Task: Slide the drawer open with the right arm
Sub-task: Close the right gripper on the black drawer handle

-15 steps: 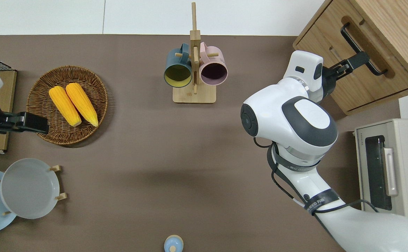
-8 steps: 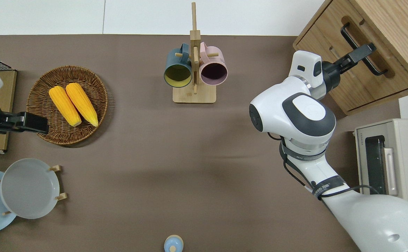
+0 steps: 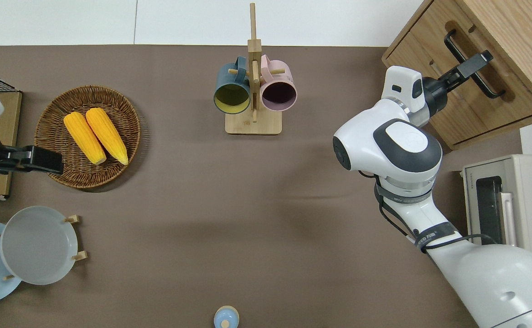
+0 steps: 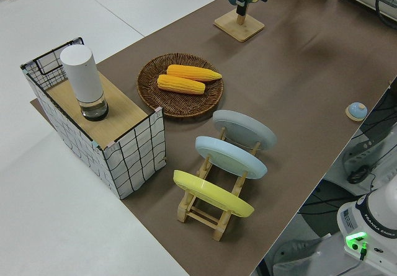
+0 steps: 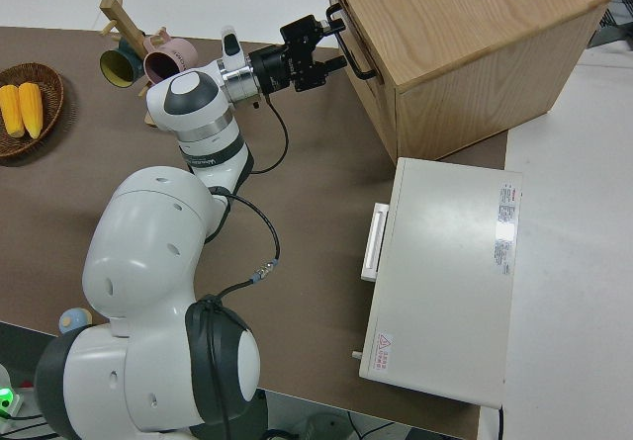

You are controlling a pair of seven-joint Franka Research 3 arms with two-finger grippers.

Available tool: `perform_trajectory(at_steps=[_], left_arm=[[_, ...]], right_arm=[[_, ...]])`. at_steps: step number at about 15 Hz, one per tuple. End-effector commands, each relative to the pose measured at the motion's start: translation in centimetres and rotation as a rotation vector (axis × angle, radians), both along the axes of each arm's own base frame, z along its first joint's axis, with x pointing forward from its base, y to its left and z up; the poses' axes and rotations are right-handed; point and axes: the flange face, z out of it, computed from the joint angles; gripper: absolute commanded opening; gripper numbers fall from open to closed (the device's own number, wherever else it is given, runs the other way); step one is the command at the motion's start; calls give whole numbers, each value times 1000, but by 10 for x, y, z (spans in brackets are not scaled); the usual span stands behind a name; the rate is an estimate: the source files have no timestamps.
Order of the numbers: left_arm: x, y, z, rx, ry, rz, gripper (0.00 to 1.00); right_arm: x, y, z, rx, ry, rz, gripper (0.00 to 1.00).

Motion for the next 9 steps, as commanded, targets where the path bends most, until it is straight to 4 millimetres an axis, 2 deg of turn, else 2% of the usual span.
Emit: perform_trajectory(at_steps=[1,2,4,5,9], left_arm=[[2,1,4,16,5,-12,993],[2,1,4,16,5,-12,993],[2,1,3,16,6,-12,993],[2,1,3,16,6,-12,993],[2,1,4,16,5,-12,993]], right_arm=[[4,-5,-5,-8,-12,28,501],[4,-7,-5,-12,-7,26,334],[4,-7,-7,-22,-4,31,68],[5,-7,-10,-22,-1,30,1],[3,-4,-14,-28,3,27,0]])
